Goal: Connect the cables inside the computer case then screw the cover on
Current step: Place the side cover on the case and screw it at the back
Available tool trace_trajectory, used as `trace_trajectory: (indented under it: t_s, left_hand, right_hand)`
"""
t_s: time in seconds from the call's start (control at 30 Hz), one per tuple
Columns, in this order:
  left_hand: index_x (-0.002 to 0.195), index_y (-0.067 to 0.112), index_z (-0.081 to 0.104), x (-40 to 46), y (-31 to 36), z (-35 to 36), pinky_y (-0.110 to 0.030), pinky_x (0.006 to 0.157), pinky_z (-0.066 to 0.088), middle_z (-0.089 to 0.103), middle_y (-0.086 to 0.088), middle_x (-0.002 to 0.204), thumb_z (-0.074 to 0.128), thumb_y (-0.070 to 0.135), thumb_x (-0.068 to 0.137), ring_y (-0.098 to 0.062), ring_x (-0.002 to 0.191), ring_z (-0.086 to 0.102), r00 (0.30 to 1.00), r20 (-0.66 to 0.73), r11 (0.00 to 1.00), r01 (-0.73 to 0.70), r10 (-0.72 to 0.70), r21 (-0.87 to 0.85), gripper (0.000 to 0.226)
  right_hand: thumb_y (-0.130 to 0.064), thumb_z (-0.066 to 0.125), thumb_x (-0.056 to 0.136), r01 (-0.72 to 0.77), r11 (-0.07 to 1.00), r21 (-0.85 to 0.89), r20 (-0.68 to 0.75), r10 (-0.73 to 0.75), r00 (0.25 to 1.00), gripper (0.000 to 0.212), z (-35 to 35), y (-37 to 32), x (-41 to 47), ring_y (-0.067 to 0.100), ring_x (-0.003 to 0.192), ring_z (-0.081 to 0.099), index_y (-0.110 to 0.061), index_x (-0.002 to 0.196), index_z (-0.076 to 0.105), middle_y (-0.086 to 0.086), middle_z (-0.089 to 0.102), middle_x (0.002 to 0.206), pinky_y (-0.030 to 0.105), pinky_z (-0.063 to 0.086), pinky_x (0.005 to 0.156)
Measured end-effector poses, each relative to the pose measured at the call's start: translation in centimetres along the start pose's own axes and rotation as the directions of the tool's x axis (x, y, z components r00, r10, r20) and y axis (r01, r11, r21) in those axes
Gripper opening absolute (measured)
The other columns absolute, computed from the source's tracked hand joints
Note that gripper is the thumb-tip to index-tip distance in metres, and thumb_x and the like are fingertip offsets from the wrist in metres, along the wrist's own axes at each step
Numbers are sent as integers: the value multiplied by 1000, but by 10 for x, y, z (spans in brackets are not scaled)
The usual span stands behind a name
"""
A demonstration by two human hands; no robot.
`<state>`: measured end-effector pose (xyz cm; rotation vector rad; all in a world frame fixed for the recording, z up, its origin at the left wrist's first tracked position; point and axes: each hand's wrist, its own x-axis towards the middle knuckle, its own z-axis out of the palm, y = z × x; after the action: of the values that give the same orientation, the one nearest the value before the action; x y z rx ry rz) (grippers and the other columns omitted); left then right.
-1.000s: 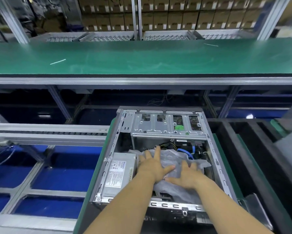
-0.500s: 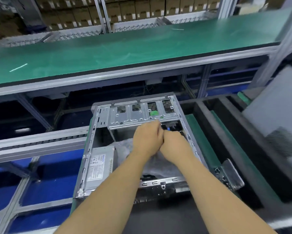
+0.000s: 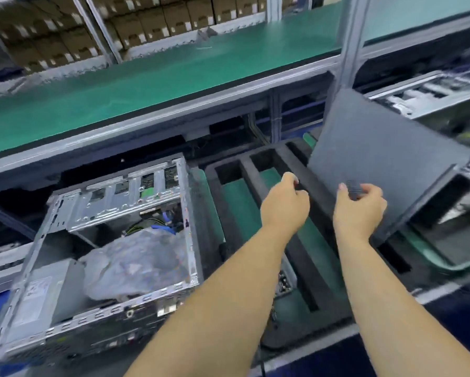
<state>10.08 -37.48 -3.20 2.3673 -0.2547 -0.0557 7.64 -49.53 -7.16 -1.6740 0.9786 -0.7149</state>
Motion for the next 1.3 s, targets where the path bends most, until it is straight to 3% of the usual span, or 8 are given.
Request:
trace_trajectory:
  t_s: [0.13,0.27,0.5,0.63,0.8,0.97,1.13,1.3]
  left_hand:
    - [110,27,44,-13,33,56,-38,63,47,60,2,88,41,20,88,-23,77,58,990,138,1000,-10,10,4,23]
    - [106,28,43,-13,49,71,-41,66,53,60,3,85,42,19,88,-24,74,60,991,136,999,18,-13,-35,20]
    - [116,29,45,-8,58,68,-45,70,57,58,3,90,46,19,91,-23,78,62,994,96,982,68,-52,-174,27]
    - [122,31,45,-5,57,55,-41,60,54,59,4,83,47,23,92,-19,67,59,998,33,956,56,-49,-287,32]
    - [123,25,48,7,55,12,-29,64,44,61,2,84,34,41,102,-6,65,54,999,-21,847,26,-44,-531,30]
    - [139,18,50,-4,23,-94,-45,87,56,66,-5,110,24,69,97,-26,81,69,985,77,420,137,-157,-897,71]
    - [127,21,62,-40,-59,-246,-45,87,57,68,-8,125,44,62,96,-31,113,66,959,-39,145,3,-281,-989,54]
    - [102,10,64,-92,-167,-344,-30,52,58,76,-8,79,48,21,101,-23,65,73,885,-53,292,96,-463,-952,19]
  right_hand:
    - [-38,78,82,-159,987,16,-262,158,952,71,-30,37,43,42,125,43,-7,136,42,21,39,141,47,39,97]
    - [-38,84,75,-189,970,154,-133,210,969,90,-37,56,65,34,123,55,-14,146,33,16,51,142,44,45,103]
    - [-28,79,84,-126,985,120,210,99,973,15,-39,81,85,17,69,62,-17,87,70,8,74,87,29,47,69]
    - [-29,69,93,9,1000,3,181,-10,983,29,-24,68,67,31,68,60,-7,74,66,17,67,73,42,51,63]
    - [-10,57,93,335,937,-95,171,-317,933,47,-22,21,21,19,57,30,-27,54,39,-9,33,50,28,23,46]
    - [12,60,84,668,743,-30,148,-658,739,35,-5,-40,-55,36,92,73,-2,112,76,16,77,102,38,57,82]
    - [25,61,68,937,345,58,88,-937,339,52,36,-96,-145,35,93,75,-3,108,78,15,76,104,43,61,70]
    - [20,70,68,994,36,107,168,-986,18,41,85,-116,-227,34,95,75,-3,101,79,14,77,104,51,59,81]
